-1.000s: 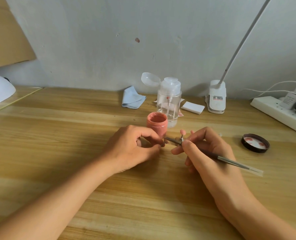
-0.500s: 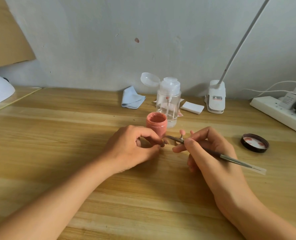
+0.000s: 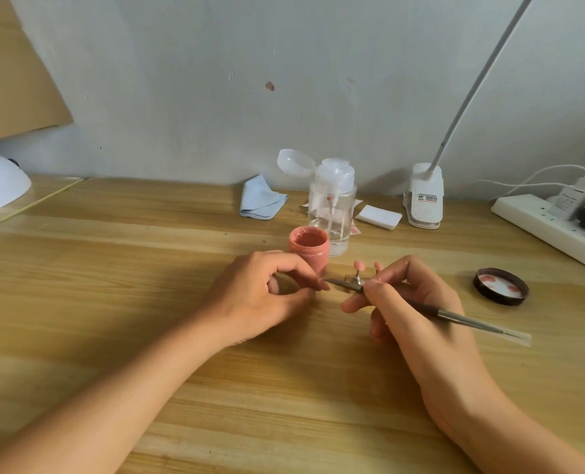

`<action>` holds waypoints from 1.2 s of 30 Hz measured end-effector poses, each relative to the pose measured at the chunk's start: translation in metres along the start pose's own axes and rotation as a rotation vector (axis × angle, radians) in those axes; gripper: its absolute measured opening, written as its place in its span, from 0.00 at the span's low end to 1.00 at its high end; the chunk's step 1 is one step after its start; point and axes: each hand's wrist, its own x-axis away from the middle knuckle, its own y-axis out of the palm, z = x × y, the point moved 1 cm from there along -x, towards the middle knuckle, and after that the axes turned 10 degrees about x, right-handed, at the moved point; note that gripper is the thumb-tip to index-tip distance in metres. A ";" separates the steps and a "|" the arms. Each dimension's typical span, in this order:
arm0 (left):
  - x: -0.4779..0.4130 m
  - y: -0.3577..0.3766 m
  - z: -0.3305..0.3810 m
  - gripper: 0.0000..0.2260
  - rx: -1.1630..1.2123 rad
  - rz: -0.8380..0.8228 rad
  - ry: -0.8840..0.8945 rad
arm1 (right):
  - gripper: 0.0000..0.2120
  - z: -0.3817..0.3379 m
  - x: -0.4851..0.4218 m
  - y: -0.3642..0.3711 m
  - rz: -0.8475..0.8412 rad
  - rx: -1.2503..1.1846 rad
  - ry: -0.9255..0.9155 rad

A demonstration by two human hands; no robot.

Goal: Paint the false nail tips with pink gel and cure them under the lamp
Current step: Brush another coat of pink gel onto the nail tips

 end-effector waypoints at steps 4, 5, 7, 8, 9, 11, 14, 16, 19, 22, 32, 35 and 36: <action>-0.001 0.000 -0.002 0.10 -0.002 0.014 -0.010 | 0.07 -0.001 0.000 0.002 -0.021 0.013 -0.013; -0.001 0.000 -0.002 0.11 -0.003 0.011 -0.008 | 0.07 -0.001 0.000 0.002 -0.018 0.011 -0.014; -0.001 0.001 -0.001 0.11 -0.001 0.005 -0.002 | 0.07 -0.001 0.000 0.001 -0.013 0.010 -0.013; -0.001 0.001 -0.002 0.10 0.005 0.006 0.000 | 0.07 -0.002 0.001 0.002 -0.017 0.011 -0.010; -0.001 0.000 -0.002 0.09 0.010 0.009 0.000 | 0.07 -0.002 0.001 0.002 -0.021 0.012 -0.008; -0.001 0.000 -0.003 0.08 0.012 0.012 -0.007 | 0.07 -0.003 0.001 0.002 -0.008 0.008 0.001; -0.001 0.000 -0.004 0.07 0.044 0.023 -0.019 | 0.06 -0.003 0.001 0.001 0.005 -0.006 0.025; -0.001 0.000 -0.004 0.05 0.050 0.020 -0.032 | 0.06 -0.004 0.002 0.002 -0.009 0.011 0.031; -0.001 0.000 -0.004 0.06 0.059 0.006 -0.043 | 0.06 -0.005 0.002 0.002 -0.021 0.027 0.029; -0.002 0.000 -0.004 0.06 0.092 0.012 -0.037 | 0.06 -0.005 0.001 0.001 -0.011 0.032 0.015; -0.002 0.000 -0.003 0.06 0.045 -0.005 -0.052 | 0.07 -0.004 0.001 0.001 -0.019 0.019 0.000; -0.001 -0.001 -0.002 0.06 0.042 0.001 -0.053 | 0.07 -0.003 0.001 0.002 -0.029 0.021 0.002; -0.001 -0.001 -0.002 0.05 0.042 0.008 -0.050 | 0.07 -0.003 0.001 0.002 -0.033 0.023 0.000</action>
